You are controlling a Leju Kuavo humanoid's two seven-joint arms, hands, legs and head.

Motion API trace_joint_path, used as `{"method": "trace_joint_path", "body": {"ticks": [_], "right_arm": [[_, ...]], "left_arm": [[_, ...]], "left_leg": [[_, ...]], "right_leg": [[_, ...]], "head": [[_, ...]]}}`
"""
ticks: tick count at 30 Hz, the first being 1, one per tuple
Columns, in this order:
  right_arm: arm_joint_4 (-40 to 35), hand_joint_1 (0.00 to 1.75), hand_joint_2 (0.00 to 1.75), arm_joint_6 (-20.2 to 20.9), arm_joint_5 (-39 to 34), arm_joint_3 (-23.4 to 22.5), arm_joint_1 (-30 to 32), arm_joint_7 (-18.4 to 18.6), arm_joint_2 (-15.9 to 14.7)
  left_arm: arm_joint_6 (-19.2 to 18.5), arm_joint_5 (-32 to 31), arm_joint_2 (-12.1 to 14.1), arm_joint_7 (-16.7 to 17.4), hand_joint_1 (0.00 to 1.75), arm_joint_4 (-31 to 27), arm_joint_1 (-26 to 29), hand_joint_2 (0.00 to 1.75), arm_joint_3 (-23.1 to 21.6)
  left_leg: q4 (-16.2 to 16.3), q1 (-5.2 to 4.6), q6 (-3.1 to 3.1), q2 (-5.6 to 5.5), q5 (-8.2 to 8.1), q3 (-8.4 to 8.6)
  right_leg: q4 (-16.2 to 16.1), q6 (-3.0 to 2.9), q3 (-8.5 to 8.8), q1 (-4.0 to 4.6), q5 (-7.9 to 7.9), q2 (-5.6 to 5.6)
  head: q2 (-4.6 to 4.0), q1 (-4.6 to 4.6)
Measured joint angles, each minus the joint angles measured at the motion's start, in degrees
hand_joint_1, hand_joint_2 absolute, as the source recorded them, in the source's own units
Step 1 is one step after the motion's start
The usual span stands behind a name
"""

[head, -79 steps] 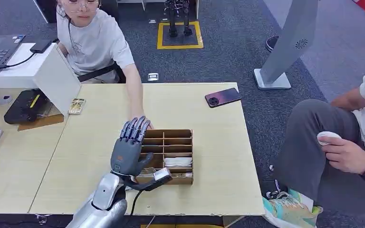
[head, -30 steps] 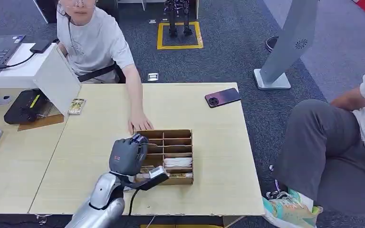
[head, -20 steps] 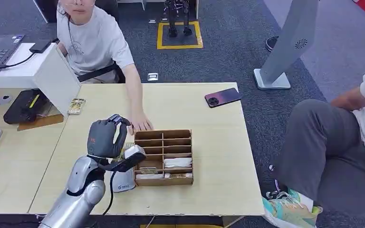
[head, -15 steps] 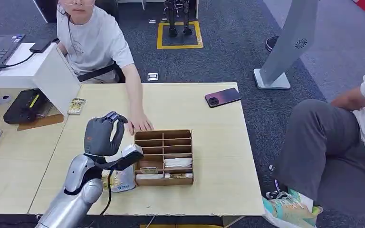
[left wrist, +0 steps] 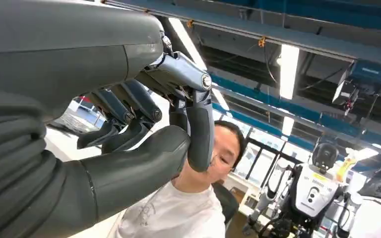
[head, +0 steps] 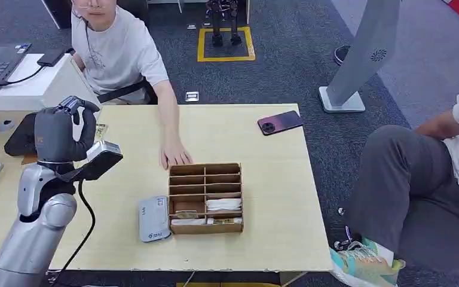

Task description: Pass the card to the sensor for recognition and then transmit it.

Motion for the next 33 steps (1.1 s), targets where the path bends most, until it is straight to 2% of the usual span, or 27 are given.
{"method": "trace_joint_path", "body": {"ticks": [20, 21, 22, 23, 24, 28, 29, 30, 31, 32, 33], "right_arm": [[0.00, 0.00, 1.75, 0.00, 0.00, 0.11, -0.01, 0.00, 0.00], [0.00, 0.00, 1.75, 0.00, 0.00, 0.13, -0.01, 0.00, 0.00], [0.00, 0.00, 1.75, -0.02, 0.00, 0.13, -0.01, 0.00, 0.00], [0.00, 0.00, 1.75, -0.02, 0.00, 0.15, -0.01, 0.00, 0.00], [0.00, 0.00, 1.75, 0.00, -0.02, 0.15, -0.01, 0.00, 0.00], [0.00, 0.00, 1.75, 0.09, -0.15, 0.17, -0.01, 0.00, 0.00], [0.00, 0.00, 1.75, 0.07, -0.17, 0.18, -0.04, 0.00, 0.04], [-0.02, 0.00, 1.75, 0.05, -0.15, 0.17, -0.04, 0.02, 0.07], [-0.02, 0.00, 1.75, 0.04, -0.07, 0.17, -0.07, 0.17, 0.15], [-0.02, 0.00, 1.75, 0.04, 0.04, 0.18, -0.13, 0.20, 0.15], [-0.04, 0.00, 1.75, 0.04, 0.15, 0.17, -0.16, 0.20, 0.22]], "left_arm": [[0.13, 0.00, 0.46, -0.09, 1.75, -0.72, 0.00, 1.75, 0.83], [0.22, 0.00, 0.46, -0.13, 1.52, -0.72, 0.00, 1.75, 0.87], [0.26, 0.13, 0.44, -0.26, 0.12, -0.72, 0.00, 1.75, 0.92], [0.11, 0.74, 0.46, -0.81, 0.00, -0.76, 0.01, 1.75, 0.98], [-0.71, 1.85, 0.46, -1.74, 0.00, -0.87, 0.02, 1.75, 0.98], [-8.20, 7.74, 0.68, -7.26, 0.00, -2.89, 1.77, 1.75, 0.83], [-10.13, 5.60, 0.51, -9.32, 0.00, -3.84, 2.93, 1.75, 0.05], [-11.39, 0.90, -0.41, -11.35, 0.00, -4.35, 4.86, 1.75, -1.36], [-10.43, -4.43, -1.25, -11.27, 0.00, -4.46, 6.63, 1.75, -4.02], [-9.19, -8.25, -1.82, -9.54, 0.00, -4.26, 8.37, 1.75, -7.84], [-8.32, -8.74, -2.06, -8.02, 0.00, -4.06, 9.88, 1.75, -11.91]], "left_leg": [[0.01, 0.00, 0.00, 0.02, 0.00, 0.01], [0.01, 0.00, 0.00, 0.02, 0.00, 0.01], [0.01, 0.00, 0.00, 0.02, 0.00, 0.01], [0.01, 0.00, 0.00, 0.02, 0.00, 0.01], [0.01, 0.00, 0.00, 0.01, 0.00, 0.01], [0.01, 0.00, -0.02, 0.07, -0.02, 0.02], [0.01, -0.01, -0.04, 0.08, -0.05, 0.05], [0.00, -0.06, -0.07, 0.07, -0.11, 0.09], [0.00, -0.09, -0.02, 0.05, -0.15, 0.12], [0.01, -0.06, 0.00, 0.01, -0.16, 0.08], [0.02, 0.00, -0.01, 0.04, -0.16, 0.00]], "right_leg": [[0.00, -0.04, -0.01, -0.01, 0.04, 0.01], [0.00, -0.04, -0.01, 0.00, 0.04, 0.01], [0.00, -0.05, -0.01, -0.01, 0.04, 0.01], [0.00, -0.05, -0.01, 0.00, 0.04, 0.01], [0.00, -0.05, -0.01, -0.01, 0.04, 0.01], [-0.01, -0.05, -0.03, -0.01, 0.03, 0.08], [-0.02, -0.05, -0.04, -0.01, 0.03, 0.12], [-0.05, -0.04, 0.00, -0.05, 0.01, 0.14], [-0.06, 0.02, 0.04, -0.08, -0.06, 0.13], [-0.06, 0.05, 0.07, -0.07, -0.10, 0.09], [-0.09, 0.04, 0.01, -0.02, -0.09, 0.10]], "head": [[0.00, 0.00], [0.00, 0.00], [0.00, 0.00], [0.00, 0.00], [0.00, 0.00], [0.00, 0.00], [0.00, 0.00], [0.00, -0.06], [0.00, -0.11], [0.00, -0.11], [0.00, 0.09]]}}
